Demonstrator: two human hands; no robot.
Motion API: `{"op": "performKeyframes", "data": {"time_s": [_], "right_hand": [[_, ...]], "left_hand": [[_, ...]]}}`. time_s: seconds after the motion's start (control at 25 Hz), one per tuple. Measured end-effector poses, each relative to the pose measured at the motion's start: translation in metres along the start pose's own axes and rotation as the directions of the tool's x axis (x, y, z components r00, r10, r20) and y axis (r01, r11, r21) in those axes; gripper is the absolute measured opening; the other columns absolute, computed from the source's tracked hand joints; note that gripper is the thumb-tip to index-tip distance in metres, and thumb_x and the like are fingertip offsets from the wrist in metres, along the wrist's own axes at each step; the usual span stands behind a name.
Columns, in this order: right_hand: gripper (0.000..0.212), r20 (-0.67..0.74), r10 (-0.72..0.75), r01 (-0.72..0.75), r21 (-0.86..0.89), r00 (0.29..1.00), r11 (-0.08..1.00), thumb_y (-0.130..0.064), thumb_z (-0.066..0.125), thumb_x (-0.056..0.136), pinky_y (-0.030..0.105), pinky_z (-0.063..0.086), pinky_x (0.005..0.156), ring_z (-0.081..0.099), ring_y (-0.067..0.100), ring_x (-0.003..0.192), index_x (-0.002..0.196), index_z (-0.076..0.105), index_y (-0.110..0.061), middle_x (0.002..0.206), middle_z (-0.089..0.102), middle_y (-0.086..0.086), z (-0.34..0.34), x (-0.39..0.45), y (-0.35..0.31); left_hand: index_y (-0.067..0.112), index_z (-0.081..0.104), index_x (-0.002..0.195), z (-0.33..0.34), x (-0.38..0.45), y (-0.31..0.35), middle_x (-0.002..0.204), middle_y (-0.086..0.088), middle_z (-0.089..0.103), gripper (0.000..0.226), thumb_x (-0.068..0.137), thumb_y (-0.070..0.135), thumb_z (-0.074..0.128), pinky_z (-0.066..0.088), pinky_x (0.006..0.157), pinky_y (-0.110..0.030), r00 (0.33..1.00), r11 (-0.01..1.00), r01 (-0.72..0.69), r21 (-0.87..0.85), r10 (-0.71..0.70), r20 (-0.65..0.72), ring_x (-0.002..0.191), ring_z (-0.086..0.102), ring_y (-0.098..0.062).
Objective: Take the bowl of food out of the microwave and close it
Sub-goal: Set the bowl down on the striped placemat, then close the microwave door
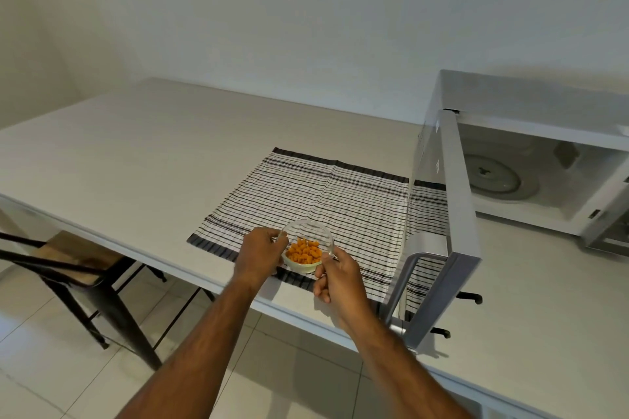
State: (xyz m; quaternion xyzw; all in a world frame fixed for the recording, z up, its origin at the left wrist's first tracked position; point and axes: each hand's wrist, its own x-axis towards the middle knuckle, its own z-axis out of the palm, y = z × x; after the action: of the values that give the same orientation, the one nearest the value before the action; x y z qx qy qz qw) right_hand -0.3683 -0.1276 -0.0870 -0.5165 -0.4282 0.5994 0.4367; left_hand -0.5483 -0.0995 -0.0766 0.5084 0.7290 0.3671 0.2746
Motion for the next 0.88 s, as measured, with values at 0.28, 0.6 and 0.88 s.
{"op": "performKeyframes", "data": {"time_s": [0.28,0.6,0.88], "right_hand": [[0.026,-0.070,0.014,-0.012,0.027,0.997,1.000,-0.022,0.057,0.109,0.024,0.038,0.038,0.047,0.012,0.039,0.131,0.048,-0.031,0.070,0.065,0.003,-0.002,-0.004,-0.003],[0.016,-0.157,-0.055,0.058,0.015,0.986,0.998,-0.026,0.055,0.108,0.029,0.037,0.048,0.047,0.012,0.053,0.124,0.053,-0.030,0.075,0.059,0.006,-0.029,-0.019,0.003],[0.013,-0.191,-0.110,0.110,-0.012,0.975,0.994,-0.024,0.050,0.110,0.020,0.042,0.045,0.057,0.004,0.052,0.112,0.061,-0.030,0.069,0.065,-0.005,-0.075,-0.032,-0.002]], "left_hand": [[0.013,0.074,0.132,-0.001,-0.002,-0.004,0.093,-0.005,0.080,0.039,0.105,0.039,0.062,0.055,0.050,-0.019,1.000,1.000,-0.011,-0.022,0.010,-0.008,0.066,0.073,-0.006],[0.022,0.069,0.114,0.009,-0.035,0.043,0.098,0.008,0.062,0.016,0.103,0.030,0.064,0.055,0.076,-0.029,0.873,0.886,-0.449,0.119,0.463,-0.155,0.093,0.060,-0.011],[0.028,0.074,0.101,0.067,-0.076,0.111,0.095,0.012,0.074,0.012,0.101,0.030,0.062,0.057,0.075,-0.029,0.802,0.825,-0.541,-0.165,0.565,0.194,0.089,0.067,-0.008]]}}
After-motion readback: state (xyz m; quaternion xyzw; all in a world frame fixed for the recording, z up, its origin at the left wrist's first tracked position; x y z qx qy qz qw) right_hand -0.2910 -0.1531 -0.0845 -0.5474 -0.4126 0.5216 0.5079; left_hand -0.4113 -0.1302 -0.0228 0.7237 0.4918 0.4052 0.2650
